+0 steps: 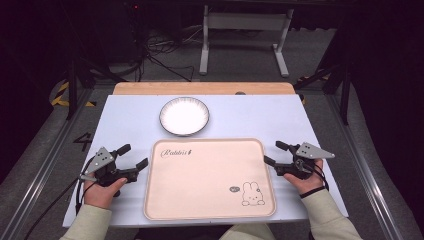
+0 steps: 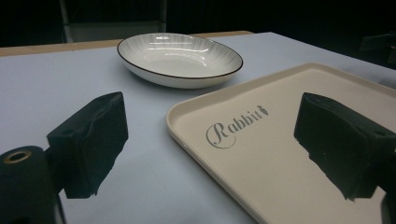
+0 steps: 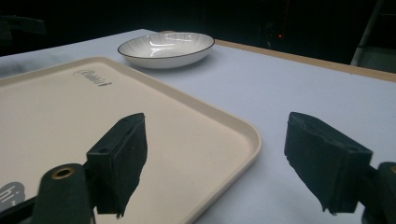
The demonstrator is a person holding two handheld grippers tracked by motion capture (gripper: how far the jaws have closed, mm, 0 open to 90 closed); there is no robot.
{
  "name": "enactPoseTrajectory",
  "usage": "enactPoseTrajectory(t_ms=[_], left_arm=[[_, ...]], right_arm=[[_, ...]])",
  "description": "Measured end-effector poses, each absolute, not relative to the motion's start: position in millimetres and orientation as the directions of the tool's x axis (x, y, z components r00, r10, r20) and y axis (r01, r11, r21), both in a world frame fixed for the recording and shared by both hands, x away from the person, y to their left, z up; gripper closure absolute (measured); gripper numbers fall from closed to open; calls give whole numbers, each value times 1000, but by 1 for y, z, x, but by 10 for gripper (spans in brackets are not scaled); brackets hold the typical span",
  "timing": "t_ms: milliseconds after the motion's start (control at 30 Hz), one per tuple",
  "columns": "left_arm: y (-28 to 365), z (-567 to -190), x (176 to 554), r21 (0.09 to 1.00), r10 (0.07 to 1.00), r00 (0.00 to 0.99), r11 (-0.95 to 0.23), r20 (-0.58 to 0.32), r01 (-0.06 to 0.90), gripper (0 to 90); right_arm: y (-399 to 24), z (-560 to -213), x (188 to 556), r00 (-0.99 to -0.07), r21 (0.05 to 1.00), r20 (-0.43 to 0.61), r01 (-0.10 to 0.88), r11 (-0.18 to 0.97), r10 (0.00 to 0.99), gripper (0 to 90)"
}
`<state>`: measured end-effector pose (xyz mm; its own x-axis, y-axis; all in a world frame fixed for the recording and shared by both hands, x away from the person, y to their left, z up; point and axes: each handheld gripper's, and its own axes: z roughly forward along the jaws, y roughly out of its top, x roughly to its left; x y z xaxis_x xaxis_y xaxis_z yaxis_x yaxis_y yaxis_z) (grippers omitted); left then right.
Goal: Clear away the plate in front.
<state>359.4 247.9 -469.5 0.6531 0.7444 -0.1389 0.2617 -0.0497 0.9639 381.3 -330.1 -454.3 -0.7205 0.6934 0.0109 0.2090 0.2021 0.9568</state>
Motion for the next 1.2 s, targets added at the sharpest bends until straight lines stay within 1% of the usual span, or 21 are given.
enactPoseTrajectory(t_ms=[200,400,533,700,833,1200], left_arm=[[250,-463,360,965,747,651,-52,-133,257,122],[248,-453,362,962,735,660,-43,-153,271,123],[248,-444,364,958,736,656,-39,-165,284,128],[246,-437,367,959,741,652,-44,-158,281,129],[245,-432,370,959,736,660,-51,-152,278,129],[240,-421,379,952,737,655,-51,-168,301,127]], right_arm=[[-333,-455,383,-729,961,31,210,181,684,211],[-337,-455,384,-723,963,72,228,140,687,202],[-334,-455,382,-726,963,40,211,167,687,196],[-335,-455,382,-713,964,50,218,153,700,178],[-329,-455,381,-723,957,-1,200,210,691,178],[-330,-455,378,-722,963,-18,173,205,692,157]])
